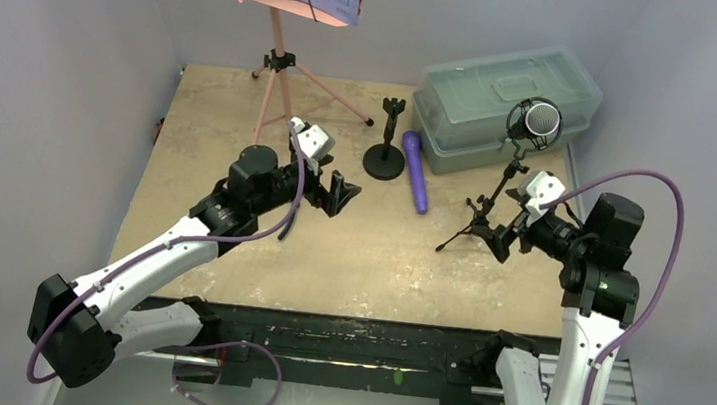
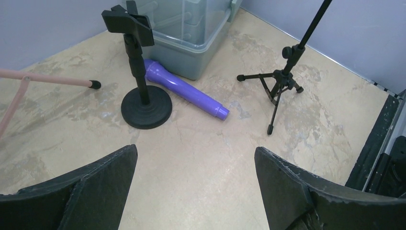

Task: Pack up the instrument practice props
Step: Adjust the microphone stand with the microphone at the center of the board.

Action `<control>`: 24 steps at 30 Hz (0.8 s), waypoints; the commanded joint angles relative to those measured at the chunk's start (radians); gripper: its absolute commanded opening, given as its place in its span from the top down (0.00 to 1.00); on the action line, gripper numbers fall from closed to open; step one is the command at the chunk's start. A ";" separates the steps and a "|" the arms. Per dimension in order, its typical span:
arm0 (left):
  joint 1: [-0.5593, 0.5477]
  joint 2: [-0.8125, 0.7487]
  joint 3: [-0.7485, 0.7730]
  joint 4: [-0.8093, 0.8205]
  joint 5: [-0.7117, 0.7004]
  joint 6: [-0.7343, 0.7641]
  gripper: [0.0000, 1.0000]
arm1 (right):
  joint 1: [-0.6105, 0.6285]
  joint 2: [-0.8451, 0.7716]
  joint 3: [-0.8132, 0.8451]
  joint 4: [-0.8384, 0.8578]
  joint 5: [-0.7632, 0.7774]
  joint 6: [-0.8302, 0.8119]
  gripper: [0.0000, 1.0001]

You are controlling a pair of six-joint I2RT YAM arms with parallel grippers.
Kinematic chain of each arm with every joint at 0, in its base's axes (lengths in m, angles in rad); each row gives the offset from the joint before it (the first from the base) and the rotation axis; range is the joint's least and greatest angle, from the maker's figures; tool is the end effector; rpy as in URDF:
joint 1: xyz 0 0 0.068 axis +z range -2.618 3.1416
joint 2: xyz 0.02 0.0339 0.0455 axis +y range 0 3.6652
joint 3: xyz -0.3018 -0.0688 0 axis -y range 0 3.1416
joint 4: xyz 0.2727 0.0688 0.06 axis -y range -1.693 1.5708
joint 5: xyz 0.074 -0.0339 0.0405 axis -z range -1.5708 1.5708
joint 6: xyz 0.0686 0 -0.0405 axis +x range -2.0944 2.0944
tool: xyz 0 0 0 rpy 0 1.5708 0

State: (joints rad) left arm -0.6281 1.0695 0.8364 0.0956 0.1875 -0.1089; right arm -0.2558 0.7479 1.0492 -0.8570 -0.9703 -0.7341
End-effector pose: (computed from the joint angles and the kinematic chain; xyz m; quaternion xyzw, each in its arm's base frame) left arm 0.2305 -0.1832 0.3542 0.2521 0.7098 -0.3014 0.5846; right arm 0.1470 0.0201 0.3975 -0.4033 0.6974 0.1544 0.5719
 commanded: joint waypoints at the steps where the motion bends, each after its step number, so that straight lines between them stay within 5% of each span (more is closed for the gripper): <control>1: 0.009 -0.019 -0.017 0.014 0.035 0.033 0.08 | -0.008 0.031 0.087 0.016 0.122 0.115 0.07; 11: 0.024 0.030 -0.016 0.045 0.116 -0.023 0.08 | -0.011 0.008 -0.052 0.335 0.331 0.551 0.08; 24: 0.029 0.088 -0.030 0.071 0.126 -0.017 0.09 | -0.001 0.087 -0.308 0.852 0.431 0.820 0.15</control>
State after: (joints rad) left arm -0.6086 1.1534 0.8185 0.1120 0.2989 -0.1226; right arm -0.2630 0.8265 0.7677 -0.2379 -0.5644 -0.0334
